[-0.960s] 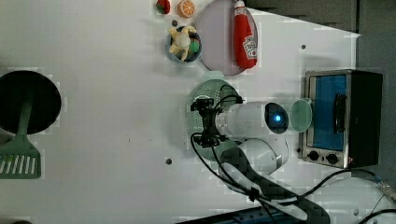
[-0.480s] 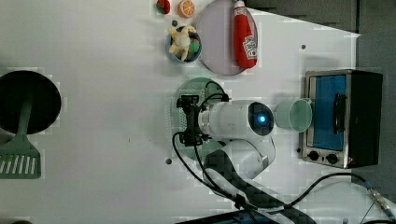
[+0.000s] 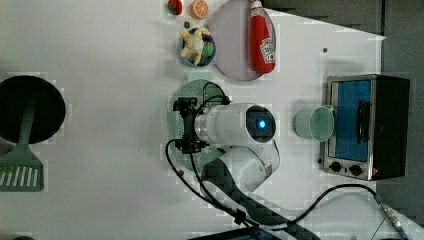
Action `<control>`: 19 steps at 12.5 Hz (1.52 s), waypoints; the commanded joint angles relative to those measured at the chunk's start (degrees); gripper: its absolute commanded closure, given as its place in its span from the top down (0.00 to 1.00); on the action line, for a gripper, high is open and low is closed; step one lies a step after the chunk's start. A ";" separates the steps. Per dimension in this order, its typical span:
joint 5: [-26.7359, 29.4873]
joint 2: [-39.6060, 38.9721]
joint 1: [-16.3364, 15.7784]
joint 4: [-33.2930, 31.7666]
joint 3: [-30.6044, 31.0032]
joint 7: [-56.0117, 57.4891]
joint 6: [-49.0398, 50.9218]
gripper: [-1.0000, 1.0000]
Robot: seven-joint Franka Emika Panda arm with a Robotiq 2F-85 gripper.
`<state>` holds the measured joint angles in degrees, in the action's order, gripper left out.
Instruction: Drag strainer right to left.
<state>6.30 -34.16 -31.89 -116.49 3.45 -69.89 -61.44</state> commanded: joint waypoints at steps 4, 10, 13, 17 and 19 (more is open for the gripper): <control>0.13 -3.19 -4.06 4.79 0.53 -6.54 1.33 1.00; 0.12 -4.22 -6.17 6.72 0.56 -7.04 1.85 1.00; 0.13 -4.52 -6.47 7.62 0.61 -9.13 1.82 1.00; -1.15 -2.45 -6.42 8.09 -0.49 -6.68 4.43 1.00; -1.37 2.13 -6.37 7.76 -2.42 0.88 11.74 1.00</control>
<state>4.98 -36.34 -39.39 -109.11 2.66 -72.96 -52.96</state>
